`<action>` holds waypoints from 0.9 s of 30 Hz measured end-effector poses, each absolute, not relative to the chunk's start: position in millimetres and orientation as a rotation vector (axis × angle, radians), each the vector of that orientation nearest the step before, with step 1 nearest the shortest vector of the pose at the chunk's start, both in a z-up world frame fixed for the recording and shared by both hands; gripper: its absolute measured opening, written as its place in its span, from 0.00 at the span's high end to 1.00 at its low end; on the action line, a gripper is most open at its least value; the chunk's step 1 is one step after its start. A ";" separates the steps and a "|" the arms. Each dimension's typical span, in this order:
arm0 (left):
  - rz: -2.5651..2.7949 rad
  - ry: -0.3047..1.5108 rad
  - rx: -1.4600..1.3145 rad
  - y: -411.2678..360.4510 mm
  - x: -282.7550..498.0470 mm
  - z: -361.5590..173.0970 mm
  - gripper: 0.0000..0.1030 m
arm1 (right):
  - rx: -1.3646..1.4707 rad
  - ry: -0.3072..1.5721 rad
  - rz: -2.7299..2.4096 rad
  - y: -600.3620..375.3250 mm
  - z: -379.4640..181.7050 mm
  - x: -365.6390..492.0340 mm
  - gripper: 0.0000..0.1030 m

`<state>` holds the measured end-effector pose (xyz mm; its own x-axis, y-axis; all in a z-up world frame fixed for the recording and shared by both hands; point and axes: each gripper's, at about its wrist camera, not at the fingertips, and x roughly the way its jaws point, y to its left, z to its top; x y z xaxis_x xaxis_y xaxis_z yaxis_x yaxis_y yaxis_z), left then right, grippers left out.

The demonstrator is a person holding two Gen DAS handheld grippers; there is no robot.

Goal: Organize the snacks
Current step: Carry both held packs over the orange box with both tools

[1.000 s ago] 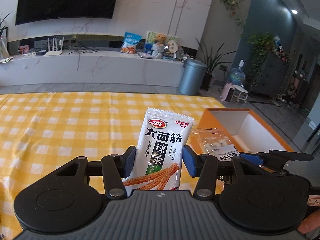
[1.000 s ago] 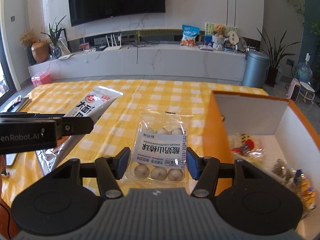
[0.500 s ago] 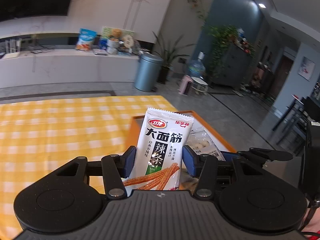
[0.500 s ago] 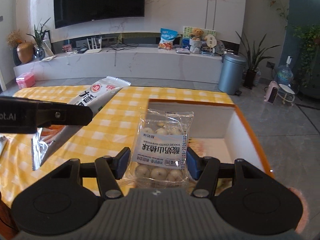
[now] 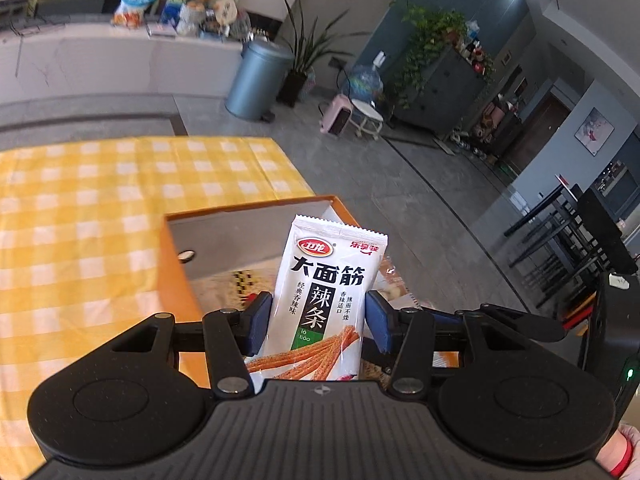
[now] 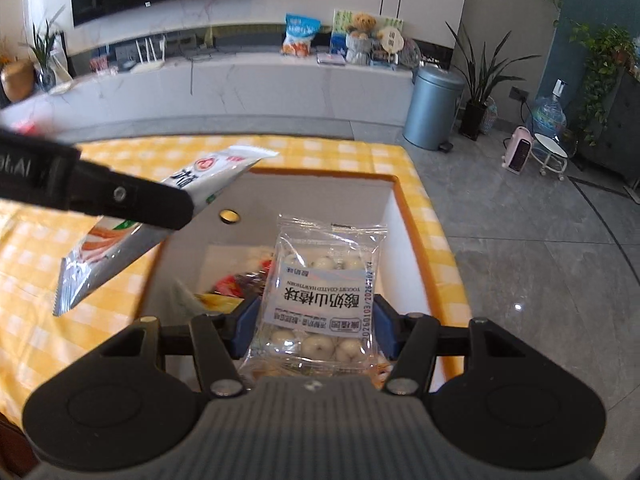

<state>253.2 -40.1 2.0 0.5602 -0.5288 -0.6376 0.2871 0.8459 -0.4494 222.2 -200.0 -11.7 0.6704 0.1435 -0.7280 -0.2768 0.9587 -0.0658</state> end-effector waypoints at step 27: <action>-0.437 1.017 -0.062 -89.6 317.4 -39.4 0.44 | -0.369 0.976 0.302 -187.9 -76.1 317.0 0.43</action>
